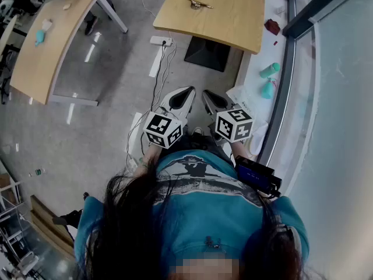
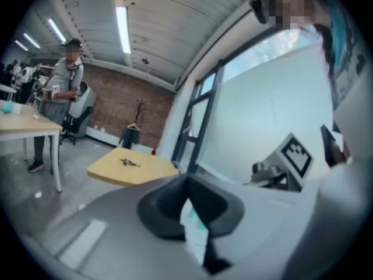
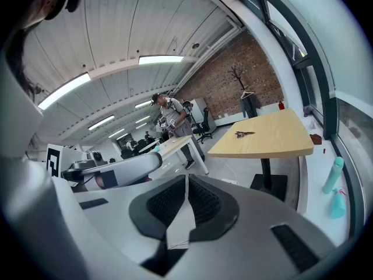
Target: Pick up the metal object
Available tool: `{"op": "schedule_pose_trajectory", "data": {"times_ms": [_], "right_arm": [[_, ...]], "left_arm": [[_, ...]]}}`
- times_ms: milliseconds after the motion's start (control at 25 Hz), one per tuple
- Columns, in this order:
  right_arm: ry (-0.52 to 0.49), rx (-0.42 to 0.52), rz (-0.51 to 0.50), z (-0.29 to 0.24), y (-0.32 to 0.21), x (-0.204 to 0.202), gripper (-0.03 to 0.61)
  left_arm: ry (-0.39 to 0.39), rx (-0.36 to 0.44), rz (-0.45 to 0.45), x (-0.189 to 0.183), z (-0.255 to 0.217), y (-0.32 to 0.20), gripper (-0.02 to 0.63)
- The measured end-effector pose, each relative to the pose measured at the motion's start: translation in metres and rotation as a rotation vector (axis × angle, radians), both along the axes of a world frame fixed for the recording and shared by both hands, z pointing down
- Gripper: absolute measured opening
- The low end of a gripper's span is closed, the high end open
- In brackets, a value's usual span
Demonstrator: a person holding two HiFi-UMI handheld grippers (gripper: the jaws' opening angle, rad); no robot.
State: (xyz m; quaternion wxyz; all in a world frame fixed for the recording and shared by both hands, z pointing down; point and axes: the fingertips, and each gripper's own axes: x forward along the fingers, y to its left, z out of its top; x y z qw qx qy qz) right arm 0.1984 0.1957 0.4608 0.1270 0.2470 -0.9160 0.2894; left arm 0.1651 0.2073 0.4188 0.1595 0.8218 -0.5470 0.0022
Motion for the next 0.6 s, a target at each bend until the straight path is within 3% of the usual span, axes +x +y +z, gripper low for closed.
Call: {"op": "schedule_pose_trajectory", "data": {"times_ms": [280,600], "right_arm": [[-0.001,0.002,0.001,-0.007,-0.014,-0.011,0.025],[0.01,-0.009,0.036,0.006,-0.105,-0.055,0.025]], "left_arm": [[-0.001,0.008,-0.017,-0.02,-0.008,-0.016,-0.003],[0.01,0.016,0.006,-0.071,0.006,-0.108,-0.003]]}}
